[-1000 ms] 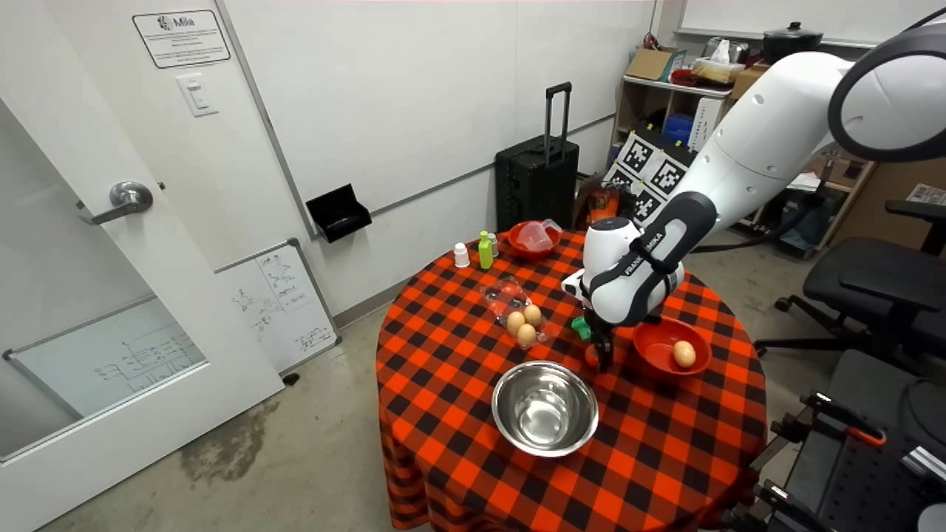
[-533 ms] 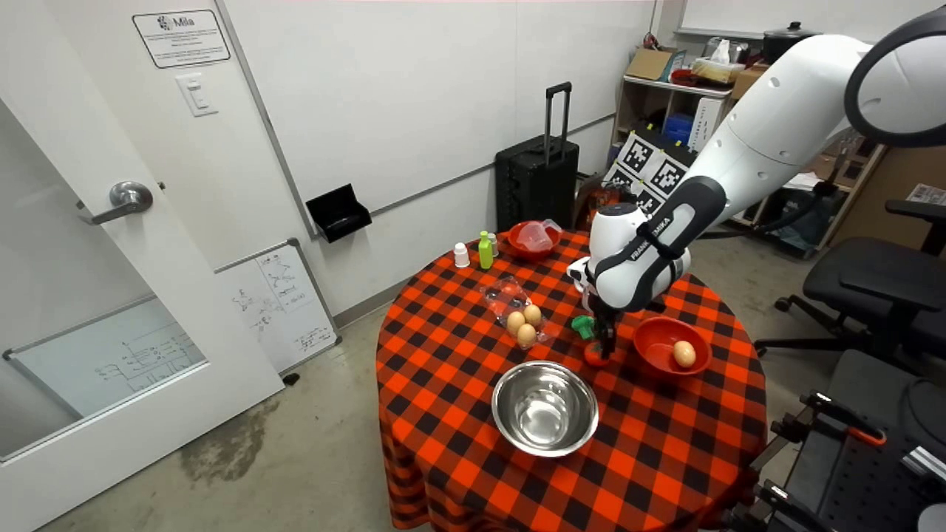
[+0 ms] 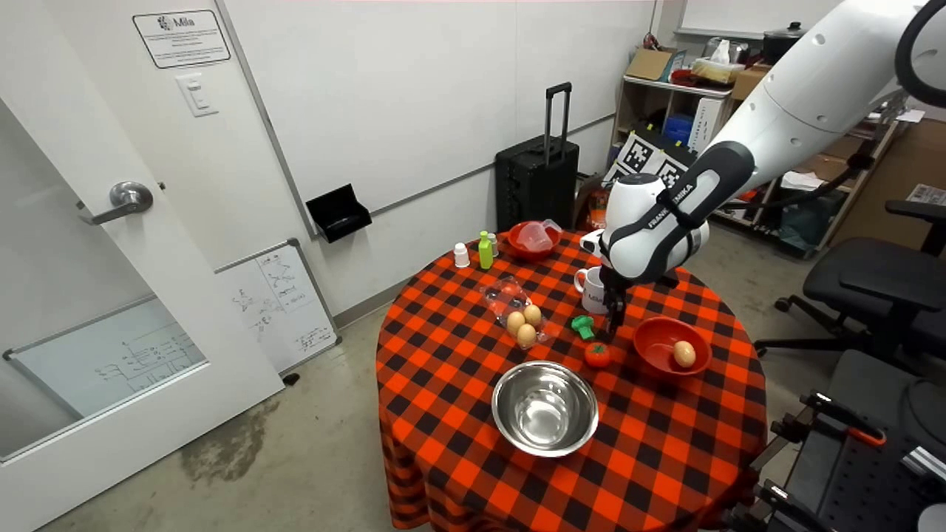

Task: Remove the artificial tomato from the red bowl

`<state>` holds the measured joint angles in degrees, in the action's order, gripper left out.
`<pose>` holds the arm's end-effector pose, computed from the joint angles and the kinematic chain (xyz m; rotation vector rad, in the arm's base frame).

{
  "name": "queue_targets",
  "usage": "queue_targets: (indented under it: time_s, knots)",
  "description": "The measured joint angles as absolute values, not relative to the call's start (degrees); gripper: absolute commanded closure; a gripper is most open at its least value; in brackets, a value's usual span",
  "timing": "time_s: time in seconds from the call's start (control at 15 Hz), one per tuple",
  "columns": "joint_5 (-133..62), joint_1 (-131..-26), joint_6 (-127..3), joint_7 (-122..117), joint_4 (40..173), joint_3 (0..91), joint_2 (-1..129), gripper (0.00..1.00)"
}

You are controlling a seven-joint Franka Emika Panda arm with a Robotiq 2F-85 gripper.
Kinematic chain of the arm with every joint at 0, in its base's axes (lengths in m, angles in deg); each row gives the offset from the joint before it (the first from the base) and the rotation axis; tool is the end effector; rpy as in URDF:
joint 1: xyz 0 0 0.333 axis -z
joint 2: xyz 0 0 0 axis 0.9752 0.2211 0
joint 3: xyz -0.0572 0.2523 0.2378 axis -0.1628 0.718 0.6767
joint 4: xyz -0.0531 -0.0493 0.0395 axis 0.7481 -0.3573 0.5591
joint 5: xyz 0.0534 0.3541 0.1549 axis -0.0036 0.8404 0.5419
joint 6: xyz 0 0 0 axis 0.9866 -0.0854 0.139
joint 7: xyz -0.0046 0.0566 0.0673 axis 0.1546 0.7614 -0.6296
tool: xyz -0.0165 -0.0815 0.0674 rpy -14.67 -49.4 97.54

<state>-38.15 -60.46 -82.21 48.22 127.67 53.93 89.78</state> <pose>0.6000 -0.1276 0.1140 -2.9510 -1.0252 0.0171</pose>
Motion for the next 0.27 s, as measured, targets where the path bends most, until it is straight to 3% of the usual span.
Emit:
queue_targets:
  time_s: [0.27]
  knots:
    - [-38.1, -59.2, -82.1, 48.4, 128.0, 54.4, 89.0, 0.0]
